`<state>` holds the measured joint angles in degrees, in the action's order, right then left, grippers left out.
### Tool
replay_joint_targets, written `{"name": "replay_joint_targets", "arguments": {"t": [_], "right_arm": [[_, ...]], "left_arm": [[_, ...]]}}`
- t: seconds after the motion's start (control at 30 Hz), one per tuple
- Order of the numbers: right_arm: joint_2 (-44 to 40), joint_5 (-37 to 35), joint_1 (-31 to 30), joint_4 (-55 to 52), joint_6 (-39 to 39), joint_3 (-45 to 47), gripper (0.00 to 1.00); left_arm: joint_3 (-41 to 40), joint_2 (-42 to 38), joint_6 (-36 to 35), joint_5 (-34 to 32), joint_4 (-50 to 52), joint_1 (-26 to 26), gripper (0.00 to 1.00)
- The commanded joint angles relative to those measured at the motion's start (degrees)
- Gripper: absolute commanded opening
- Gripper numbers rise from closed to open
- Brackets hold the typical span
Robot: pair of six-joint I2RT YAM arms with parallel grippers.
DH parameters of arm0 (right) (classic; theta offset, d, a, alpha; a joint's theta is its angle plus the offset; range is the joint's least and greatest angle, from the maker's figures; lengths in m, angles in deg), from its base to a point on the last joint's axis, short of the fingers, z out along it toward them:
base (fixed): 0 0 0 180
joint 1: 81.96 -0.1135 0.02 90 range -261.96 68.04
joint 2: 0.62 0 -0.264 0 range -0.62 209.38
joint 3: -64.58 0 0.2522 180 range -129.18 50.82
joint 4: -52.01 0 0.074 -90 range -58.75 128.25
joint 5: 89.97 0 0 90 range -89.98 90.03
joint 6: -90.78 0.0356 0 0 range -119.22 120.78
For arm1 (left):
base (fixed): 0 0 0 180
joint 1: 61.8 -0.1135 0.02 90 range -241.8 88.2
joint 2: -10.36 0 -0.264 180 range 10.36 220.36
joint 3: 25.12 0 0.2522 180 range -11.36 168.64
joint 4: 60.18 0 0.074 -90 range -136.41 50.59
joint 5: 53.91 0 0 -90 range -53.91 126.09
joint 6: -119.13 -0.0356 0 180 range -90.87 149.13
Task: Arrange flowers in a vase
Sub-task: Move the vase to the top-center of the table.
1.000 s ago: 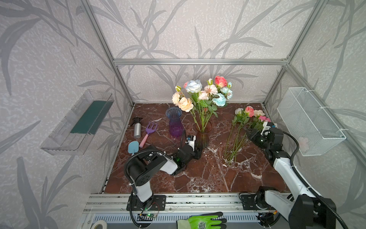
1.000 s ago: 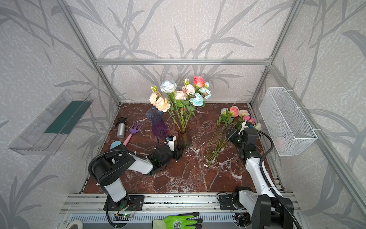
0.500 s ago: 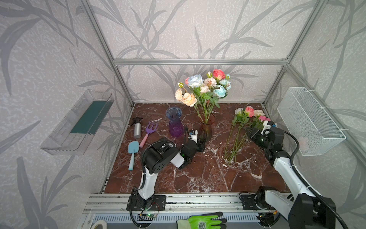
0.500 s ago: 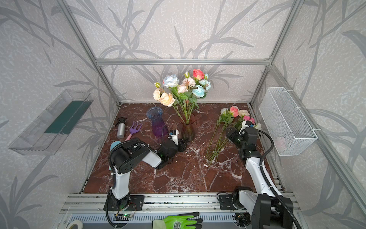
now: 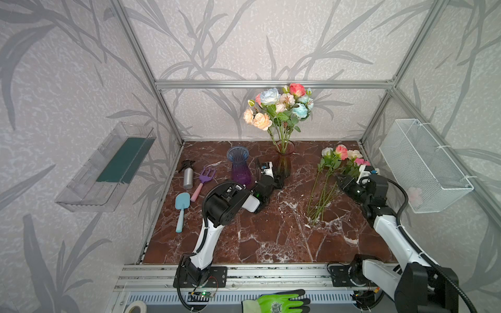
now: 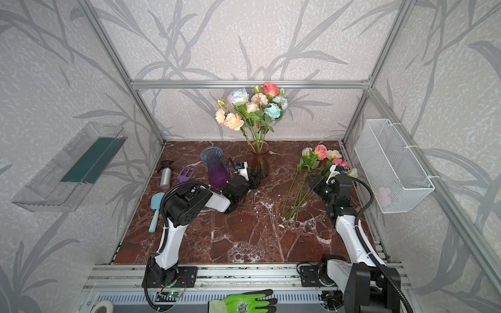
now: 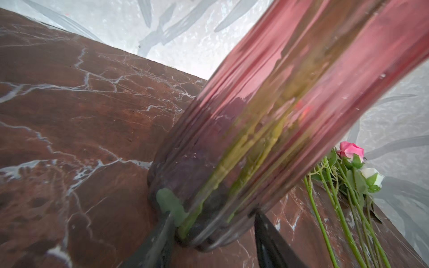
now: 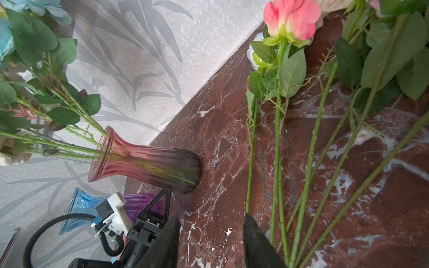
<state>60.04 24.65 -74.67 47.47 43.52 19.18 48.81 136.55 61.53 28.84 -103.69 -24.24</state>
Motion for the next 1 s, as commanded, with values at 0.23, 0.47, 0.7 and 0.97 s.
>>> {"name": "replay_joint_targets", "arguments": {"t": [0.23, 0.47, 0.7, 0.97], "right_arm": [[-0.70, 1.70, 0.23, 2.29, 0.03, 0.64, 0.45], [-2.96, 1.13, 0.26, 0.32, -1.13, 0.68, 0.46], [-4.16, 1.02, -0.30, -0.88, -1.81, 0.46, 0.47], [-3.72, 1.66, -1.05, -0.11, -1.71, 0.63, 0.48]], "left_arm": [[-1.05, -1.70, 1.84, 3.24, 2.77, -0.89, 0.56], [-17.01, -18.82, 0.62, 3.74, 6.70, 3.88, 0.59], [-20.86, -50.54, 2.73, -3.61, 44.52, 6.40, 0.59], [2.85, -64.51, -3.59, 2.13, 86.39, -15.44, 0.66]]}}
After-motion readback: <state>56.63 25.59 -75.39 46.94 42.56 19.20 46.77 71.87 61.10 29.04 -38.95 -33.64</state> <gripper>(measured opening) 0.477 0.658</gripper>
